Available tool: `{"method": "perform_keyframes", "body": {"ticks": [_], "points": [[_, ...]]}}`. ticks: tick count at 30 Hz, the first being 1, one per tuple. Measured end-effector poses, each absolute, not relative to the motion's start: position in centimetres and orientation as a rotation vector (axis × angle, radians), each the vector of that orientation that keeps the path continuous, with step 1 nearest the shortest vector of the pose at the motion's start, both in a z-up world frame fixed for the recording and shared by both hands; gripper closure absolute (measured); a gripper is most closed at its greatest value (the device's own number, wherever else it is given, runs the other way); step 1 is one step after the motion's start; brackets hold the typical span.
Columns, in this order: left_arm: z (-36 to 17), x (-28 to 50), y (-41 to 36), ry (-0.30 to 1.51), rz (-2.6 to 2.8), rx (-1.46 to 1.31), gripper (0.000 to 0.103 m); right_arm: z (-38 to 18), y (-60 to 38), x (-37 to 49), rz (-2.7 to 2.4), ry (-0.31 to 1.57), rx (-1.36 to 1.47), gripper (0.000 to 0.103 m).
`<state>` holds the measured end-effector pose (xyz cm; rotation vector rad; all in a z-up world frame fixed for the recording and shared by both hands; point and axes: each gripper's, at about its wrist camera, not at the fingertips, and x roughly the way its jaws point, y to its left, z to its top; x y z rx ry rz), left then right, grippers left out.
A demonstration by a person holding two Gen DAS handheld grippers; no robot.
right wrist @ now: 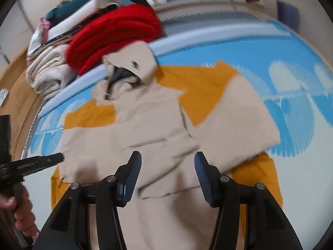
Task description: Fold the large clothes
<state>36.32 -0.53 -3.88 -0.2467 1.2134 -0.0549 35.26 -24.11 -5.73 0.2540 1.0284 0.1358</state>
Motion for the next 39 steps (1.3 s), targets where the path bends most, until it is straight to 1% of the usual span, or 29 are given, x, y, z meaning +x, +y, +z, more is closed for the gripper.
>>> {"method": "perform_keyframes", "body": {"ticks": [2, 5, 7, 8, 9, 12, 17, 21, 26, 29, 30, 35, 39], "points": [[-4.3, 36.2, -3.4, 1.210, -0.135, -0.189, 0.066, -7.6, -25.1, 36.6, 0.108, 1.091, 0.303, 0.049], [-4.8, 36.0, -7.5, 1.206, -0.254, -0.120, 0.064, -8.7, -25.9, 37.5, 0.084, 1.125, 0.311, 0.049], [-5.6, 35.9, -10.8, 1.197, -0.322, -0.048, 0.060, -8.8, -26.6, 37.6, 0.079, 1.118, 0.295, 0.049], [-6.1, 35.9, -12.1, 1.201, -0.341, -0.020, 0.055, -8.8, -26.6, 37.6, 0.077, 1.123, 0.295, 0.049], [-6.6, 36.0, -13.0, 1.208, -0.355, -0.004, 0.053, -8.9, -26.8, 37.7, 0.081, 1.127, 0.306, 0.049], [-8.9, 36.5, -15.1, 1.255, -0.362, 0.006, 0.049, -9.0, -27.2, 37.9, 0.082, 1.134, 0.313, 0.049], [-11.4, 37.0, -16.3, 1.290, -0.271, 0.101, 0.049, -9.3, -27.7, 38.1, 0.084, 1.142, 0.331, 0.049], [-12.3, 37.2, -15.8, 1.301, -0.222, 0.101, 0.049, -9.7, -27.9, 38.4, 0.080, 1.152, 0.347, 0.049], [-11.1, 37.4, -14.5, 1.260, -0.155, 0.066, 0.049, -10.0, -27.6, 38.6, 0.082, 1.165, 0.343, 0.049], [-9.4, 37.6, -11.9, 1.232, -0.112, -0.044, 0.049, -10.3, -27.7, 38.7, 0.068, 1.174, 0.339, 0.049], [-9.0, 37.7, -11.1, 1.223, -0.096, -0.073, 0.047, -10.5, -27.7, 38.8, 0.064, 1.179, 0.341, 0.049], [-7.2, 37.4, -4.6, 1.208, -0.005, -0.296, 0.046, -12.0, -28.3, 39.3, 0.035, 1.225, 0.386, 0.049], [-6.7, 36.5, -0.1, 1.211, 0.097, -0.421, 0.046, -13.0, -27.9, 39.5, 0.047, 1.255, 0.431, 0.054]]}}
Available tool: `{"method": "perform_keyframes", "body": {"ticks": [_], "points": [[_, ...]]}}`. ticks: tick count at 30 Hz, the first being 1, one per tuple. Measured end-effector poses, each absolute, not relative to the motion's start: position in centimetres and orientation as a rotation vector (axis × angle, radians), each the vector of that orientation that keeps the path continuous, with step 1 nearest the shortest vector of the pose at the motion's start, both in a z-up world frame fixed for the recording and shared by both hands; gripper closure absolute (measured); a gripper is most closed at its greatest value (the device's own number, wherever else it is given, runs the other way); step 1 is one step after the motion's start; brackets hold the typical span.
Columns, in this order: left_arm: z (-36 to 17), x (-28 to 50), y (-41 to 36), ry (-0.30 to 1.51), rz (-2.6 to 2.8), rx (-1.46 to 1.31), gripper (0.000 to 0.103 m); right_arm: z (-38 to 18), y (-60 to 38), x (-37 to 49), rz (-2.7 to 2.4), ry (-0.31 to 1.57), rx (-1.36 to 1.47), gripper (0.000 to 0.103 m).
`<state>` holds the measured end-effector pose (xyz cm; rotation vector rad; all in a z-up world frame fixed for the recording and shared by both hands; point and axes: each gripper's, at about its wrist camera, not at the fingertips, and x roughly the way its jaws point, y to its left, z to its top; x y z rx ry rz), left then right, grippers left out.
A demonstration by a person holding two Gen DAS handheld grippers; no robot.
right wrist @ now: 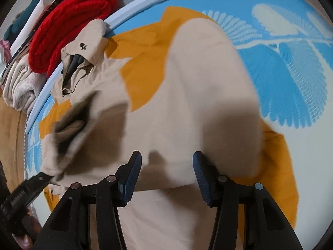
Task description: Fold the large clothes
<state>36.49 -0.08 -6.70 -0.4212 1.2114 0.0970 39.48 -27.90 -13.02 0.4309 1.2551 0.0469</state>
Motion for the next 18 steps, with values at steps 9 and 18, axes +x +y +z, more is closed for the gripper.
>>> {"method": "perform_keyframes", "body": {"ticks": [9, 18], "points": [[-7.6, 35.1, 6.3, 1.260, 0.184, -0.606, 0.046, -14.9, -26.9, 39.5, 0.009, 1.308, 0.416, 0.056], [-6.4, 36.4, -1.0, 1.250, 0.048, -0.129, 0.043, -14.7, -26.5, 39.6, -0.030, 1.310, 0.370, 0.056]]}}
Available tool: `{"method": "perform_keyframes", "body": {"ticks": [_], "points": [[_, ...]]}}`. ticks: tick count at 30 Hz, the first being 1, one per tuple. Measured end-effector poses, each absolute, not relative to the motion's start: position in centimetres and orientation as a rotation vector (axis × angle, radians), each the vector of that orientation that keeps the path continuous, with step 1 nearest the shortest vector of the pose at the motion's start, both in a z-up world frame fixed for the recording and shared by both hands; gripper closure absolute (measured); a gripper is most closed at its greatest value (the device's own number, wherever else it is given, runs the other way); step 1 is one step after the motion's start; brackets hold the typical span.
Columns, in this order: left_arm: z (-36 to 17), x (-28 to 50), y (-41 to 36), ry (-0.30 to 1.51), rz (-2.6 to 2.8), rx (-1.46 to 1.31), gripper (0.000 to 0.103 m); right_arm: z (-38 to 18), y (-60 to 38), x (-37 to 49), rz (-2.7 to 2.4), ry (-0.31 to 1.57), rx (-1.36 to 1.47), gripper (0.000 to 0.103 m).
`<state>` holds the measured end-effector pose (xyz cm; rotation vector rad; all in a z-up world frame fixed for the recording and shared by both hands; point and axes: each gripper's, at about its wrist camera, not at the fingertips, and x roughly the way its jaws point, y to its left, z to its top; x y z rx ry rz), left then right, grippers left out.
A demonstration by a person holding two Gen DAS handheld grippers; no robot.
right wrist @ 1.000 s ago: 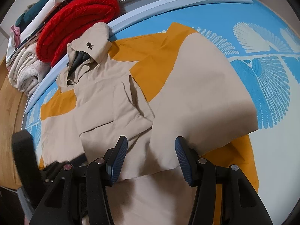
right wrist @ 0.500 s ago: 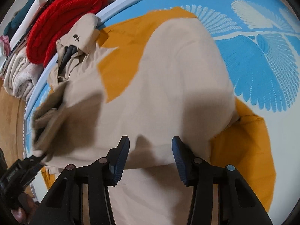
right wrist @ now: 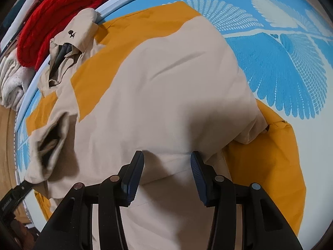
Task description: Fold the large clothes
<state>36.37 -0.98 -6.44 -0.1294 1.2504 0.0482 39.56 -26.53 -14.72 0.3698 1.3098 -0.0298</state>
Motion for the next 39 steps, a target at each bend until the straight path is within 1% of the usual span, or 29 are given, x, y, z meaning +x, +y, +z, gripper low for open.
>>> {"method": "perform_keyframes", "body": {"ticks": [3, 10, 17, 21, 23, 24, 25, 26, 27, 29, 32, 33, 34, 36, 39], "points": [[-7.2, 36.5, -4.0, 1.234, 0.015, 0.011, 0.043, -14.6, -26.1, 39.4, -0.027, 1.313, 0.360, 0.056], [-8.7, 37.4, -7.1, 1.220, -0.027, 0.124, 0.040, -14.8, -25.5, 39.4, -0.011, 1.319, 0.334, 0.056], [-9.9, 38.5, -8.0, 1.223, -0.025, 0.151, 0.039, -15.1, -25.6, 39.7, 0.004, 1.327, 0.330, 0.056], [-11.0, 38.9, -8.7, 1.238, -0.043, 0.158, 0.035, -15.2, -25.5, 40.0, 0.008, 1.333, 0.333, 0.055], [-11.8, 39.3, -8.3, 1.259, -0.047, 0.134, 0.035, -15.2, -25.4, 40.1, 0.009, 1.336, 0.332, 0.054], [-12.0, 39.5, -8.1, 1.262, -0.048, 0.117, 0.037, -15.2, -25.5, 40.1, 0.010, 1.336, 0.332, 0.054], [-11.8, 39.7, -7.5, 1.257, -0.041, 0.083, 0.043, -15.2, -25.5, 40.1, 0.011, 1.337, 0.331, 0.054], [-11.6, 39.8, -6.9, 1.251, -0.028, 0.058, 0.062, -15.3, -25.3, 40.2, 0.011, 1.337, 0.330, 0.054], [-10.9, 40.0, -5.7, 1.236, -0.004, -0.001, 0.073, -15.3, -25.3, 40.2, 0.012, 1.338, 0.328, 0.054], [-9.1, 40.1, -2.3, 1.182, 0.056, -0.191, 0.071, -15.3, -25.2, 40.3, 0.013, 1.340, 0.328, 0.054], [-6.5, 38.5, 3.0, 1.080, 0.229, -0.396, 0.069, -15.5, -25.4, 40.3, 0.016, 1.342, 0.346, 0.054], [-6.0, 38.0, 4.2, 1.060, 0.264, -0.438, 0.065, -15.5, -25.5, 40.3, 0.009, 1.334, 0.353, 0.054], [-5.6, 37.3, 5.7, 1.043, 0.290, -0.497, 0.064, -15.5, -25.6, 40.3, 0.010, 1.333, 0.357, 0.054], [-5.7, 36.6, 7.3, 1.048, 0.256, -0.590, 0.062, -15.5, -25.6, 40.2, 0.011, 1.331, 0.359, 0.054], [-6.6, 36.5, 8.7, 1.084, 0.217, -0.675, 0.062, -15.4, -25.5, 40.1, 0.003, 1.329, 0.362, 0.054]]}}
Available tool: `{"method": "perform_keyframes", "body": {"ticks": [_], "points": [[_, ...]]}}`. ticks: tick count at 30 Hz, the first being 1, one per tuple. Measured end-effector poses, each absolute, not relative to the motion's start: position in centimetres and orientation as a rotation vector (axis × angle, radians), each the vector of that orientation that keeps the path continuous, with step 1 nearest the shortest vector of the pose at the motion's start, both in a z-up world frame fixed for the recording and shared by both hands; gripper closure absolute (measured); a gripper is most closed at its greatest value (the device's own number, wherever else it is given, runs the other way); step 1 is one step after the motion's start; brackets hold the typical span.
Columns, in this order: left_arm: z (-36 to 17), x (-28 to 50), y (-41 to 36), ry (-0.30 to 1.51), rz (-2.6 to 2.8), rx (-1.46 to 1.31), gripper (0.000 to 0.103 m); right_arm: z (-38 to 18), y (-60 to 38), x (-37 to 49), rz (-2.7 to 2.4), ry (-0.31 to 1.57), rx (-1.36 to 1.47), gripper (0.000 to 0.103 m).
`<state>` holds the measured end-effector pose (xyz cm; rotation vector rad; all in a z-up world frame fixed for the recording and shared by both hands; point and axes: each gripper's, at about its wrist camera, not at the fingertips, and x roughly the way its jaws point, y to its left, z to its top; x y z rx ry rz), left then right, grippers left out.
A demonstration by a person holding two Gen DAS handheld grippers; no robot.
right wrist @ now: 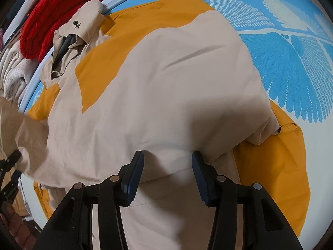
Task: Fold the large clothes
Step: 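Press and flatten the folded coat body with the left tool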
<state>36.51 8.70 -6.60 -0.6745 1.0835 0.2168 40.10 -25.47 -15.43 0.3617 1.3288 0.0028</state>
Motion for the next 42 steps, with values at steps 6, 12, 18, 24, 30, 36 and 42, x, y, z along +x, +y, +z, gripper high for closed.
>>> {"method": "perform_keyframes", "body": {"ticks": [6, 12, 18, 24, 30, 36, 42], "points": [[-8.5, 35.3, 12.0, 1.148, 0.258, -0.780, 0.094, -15.3, -25.5, 39.9, -0.018, 1.329, 0.365, 0.054], [-7.6, 35.7, 12.5, 1.099, 0.183, -0.733, 0.095, -14.9, -25.2, 39.8, -0.022, 1.316, 0.359, 0.054], [-6.4, 36.8, 13.6, 1.095, 0.288, -0.580, 0.076, -14.4, -24.9, 39.7, -0.071, 1.297, 0.298, 0.054], [-4.0, 35.3, 14.7, 0.999, 0.506, -0.494, 0.071, -12.6, -24.0, 39.5, -0.083, 1.242, 0.226, 0.054], [-5.3, 36.0, 11.9, 1.079, 0.333, -0.521, 0.071, -11.4, -22.9, 39.2, -0.071, 1.207, 0.175, 0.054], [-10.1, 36.8, 9.8, 1.285, 0.256, -0.603, 0.071, -11.1, -22.4, 39.1, -0.074, 1.184, 0.132, 0.054], [-14.2, 38.0, 10.2, 1.358, 0.257, -0.613, 0.073, -11.8, -22.8, 39.3, -0.082, 1.201, 0.132, 0.054]]}}
